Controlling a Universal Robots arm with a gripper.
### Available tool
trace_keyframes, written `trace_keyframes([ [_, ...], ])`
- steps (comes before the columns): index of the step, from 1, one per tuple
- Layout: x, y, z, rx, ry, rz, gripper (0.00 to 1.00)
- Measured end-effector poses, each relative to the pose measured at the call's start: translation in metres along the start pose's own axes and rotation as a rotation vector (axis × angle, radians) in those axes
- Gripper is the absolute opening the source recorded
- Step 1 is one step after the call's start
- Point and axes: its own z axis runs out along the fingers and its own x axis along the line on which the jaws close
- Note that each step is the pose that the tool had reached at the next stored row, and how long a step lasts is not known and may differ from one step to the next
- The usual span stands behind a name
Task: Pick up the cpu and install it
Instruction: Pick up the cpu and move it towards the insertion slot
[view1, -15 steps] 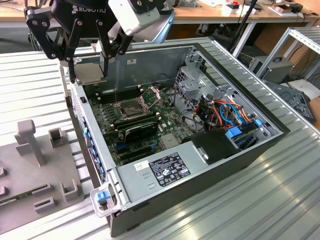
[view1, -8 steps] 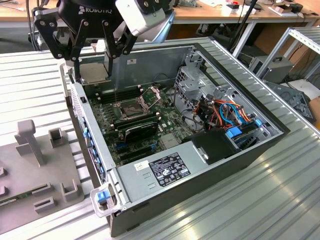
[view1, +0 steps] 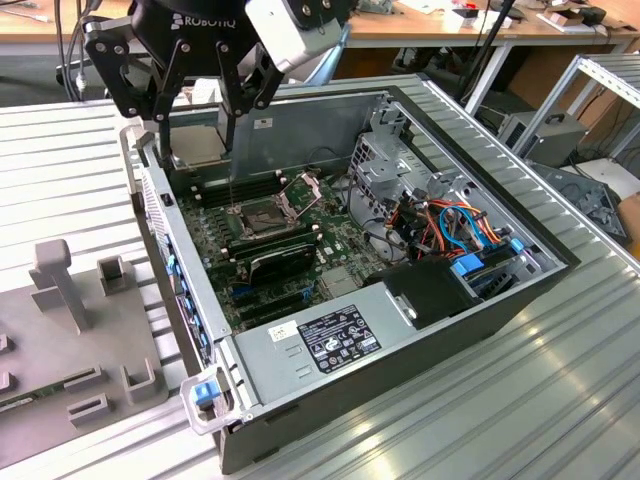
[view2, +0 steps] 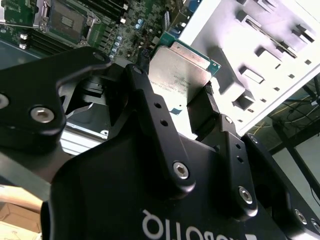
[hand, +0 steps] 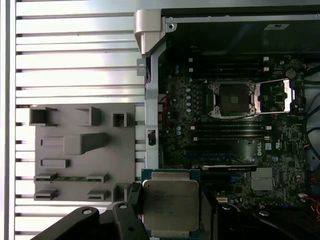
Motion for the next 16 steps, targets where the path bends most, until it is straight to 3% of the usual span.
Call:
trace_keyframes([
  [16,-0.0178,0.0001,0.0013,-0.0001,0.0000,0.000,0.55],
])
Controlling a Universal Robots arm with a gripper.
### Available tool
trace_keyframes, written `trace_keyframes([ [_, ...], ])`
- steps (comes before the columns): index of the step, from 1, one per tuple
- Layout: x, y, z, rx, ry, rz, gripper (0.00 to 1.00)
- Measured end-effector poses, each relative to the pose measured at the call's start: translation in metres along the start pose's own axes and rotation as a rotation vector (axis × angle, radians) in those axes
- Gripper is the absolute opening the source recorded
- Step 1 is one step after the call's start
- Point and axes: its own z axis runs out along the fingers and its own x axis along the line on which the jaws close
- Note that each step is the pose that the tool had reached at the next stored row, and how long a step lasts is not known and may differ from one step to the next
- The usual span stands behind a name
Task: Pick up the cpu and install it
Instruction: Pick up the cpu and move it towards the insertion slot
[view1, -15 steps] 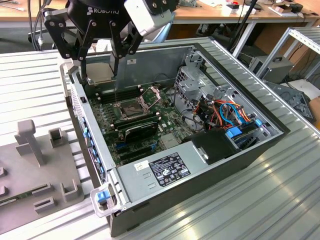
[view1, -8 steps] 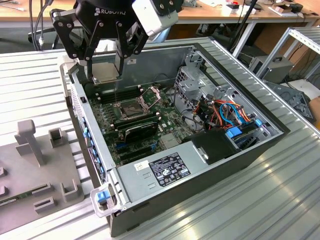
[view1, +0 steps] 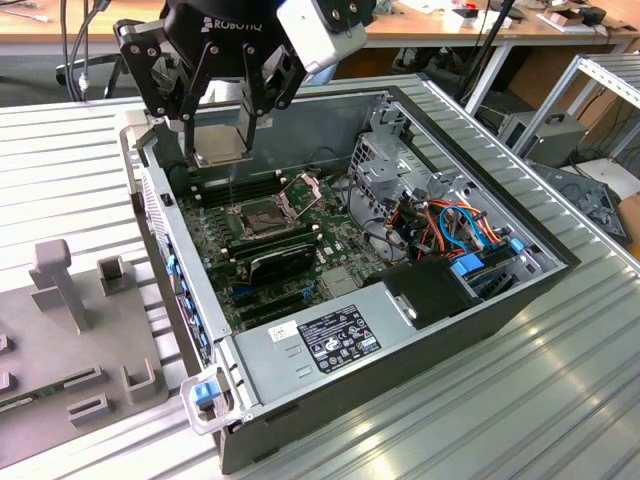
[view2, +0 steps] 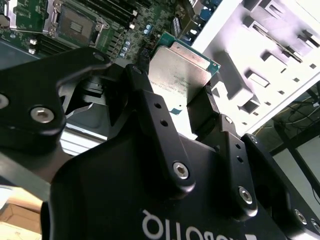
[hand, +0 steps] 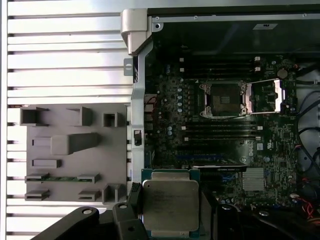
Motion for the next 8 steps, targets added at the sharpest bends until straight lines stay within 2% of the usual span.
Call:
trace_keyframes([
  [8,-0.0088,0.0000,0.0008,0.0000,0.0000,0.000,0.55],
])
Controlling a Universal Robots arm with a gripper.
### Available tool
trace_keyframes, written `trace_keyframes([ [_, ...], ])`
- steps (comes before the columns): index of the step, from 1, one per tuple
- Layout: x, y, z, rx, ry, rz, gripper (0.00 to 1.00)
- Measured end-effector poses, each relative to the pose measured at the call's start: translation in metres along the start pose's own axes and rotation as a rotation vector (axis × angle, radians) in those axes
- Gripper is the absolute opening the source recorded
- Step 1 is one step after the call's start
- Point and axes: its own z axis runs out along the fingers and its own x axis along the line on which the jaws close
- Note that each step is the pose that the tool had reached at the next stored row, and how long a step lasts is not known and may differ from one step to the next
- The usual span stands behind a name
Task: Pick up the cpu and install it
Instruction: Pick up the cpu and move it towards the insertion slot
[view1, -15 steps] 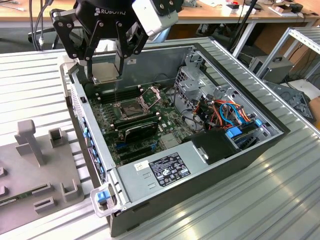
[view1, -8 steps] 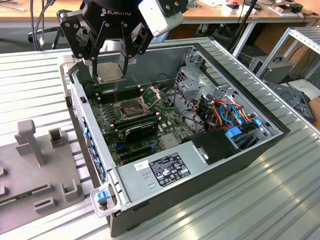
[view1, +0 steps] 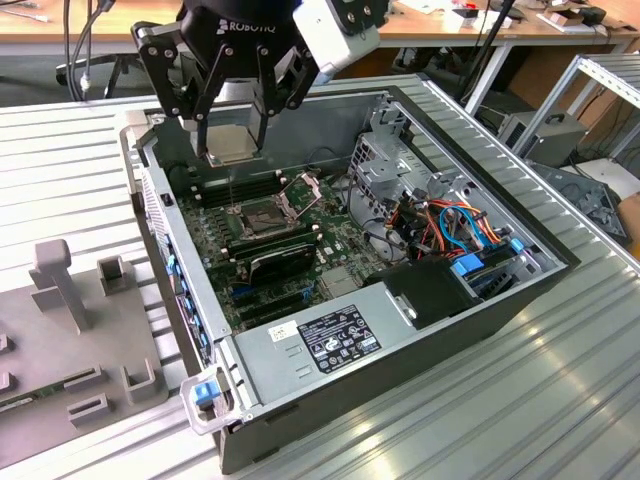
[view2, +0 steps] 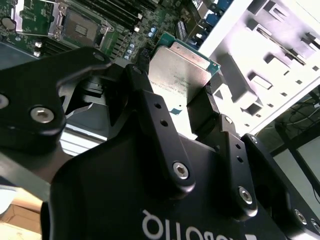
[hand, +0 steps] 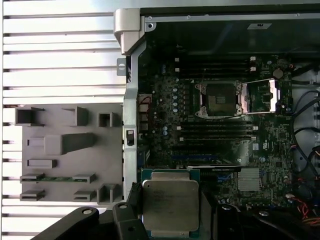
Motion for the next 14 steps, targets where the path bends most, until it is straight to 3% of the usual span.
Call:
trace_keyframes([
  [3,-0.0061,0.0000,0.0010,-0.0001,0.0000,0.000,0.55],
  [14,-0.0167,0.0000,0.0036,-0.0001,0.0000,0.000,0.55],
])
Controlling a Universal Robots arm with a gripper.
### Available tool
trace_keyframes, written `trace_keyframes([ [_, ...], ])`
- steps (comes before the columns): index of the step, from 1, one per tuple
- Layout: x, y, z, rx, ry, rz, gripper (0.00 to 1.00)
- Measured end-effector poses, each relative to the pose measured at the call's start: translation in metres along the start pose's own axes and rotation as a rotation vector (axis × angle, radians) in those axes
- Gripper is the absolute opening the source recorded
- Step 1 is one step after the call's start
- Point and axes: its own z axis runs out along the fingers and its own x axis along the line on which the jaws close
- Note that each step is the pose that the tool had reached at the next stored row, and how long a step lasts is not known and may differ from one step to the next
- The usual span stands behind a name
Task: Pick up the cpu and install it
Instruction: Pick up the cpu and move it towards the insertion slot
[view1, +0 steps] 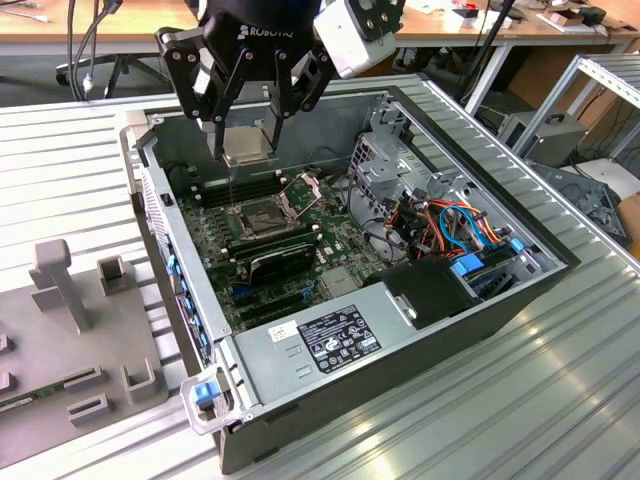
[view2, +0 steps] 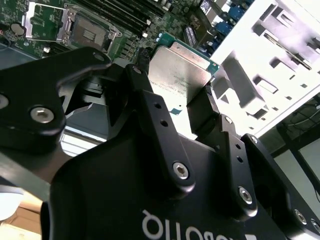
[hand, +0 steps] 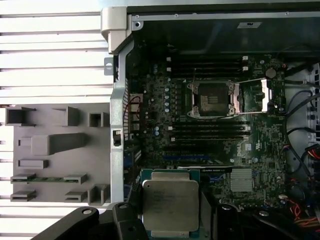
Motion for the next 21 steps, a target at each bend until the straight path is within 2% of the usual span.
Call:
trace_keyframes([
  [6,-0.0061,0.0000,0.0012,0.0000,0.0000,0.000,0.55],
  [11,-0.0139,0.0000,0.0028,0.0000,0.0000,0.000,0.55],
  [21,-0.0234,0.0000,0.0049,0.0000,0.0000,0.000,0.55],
])
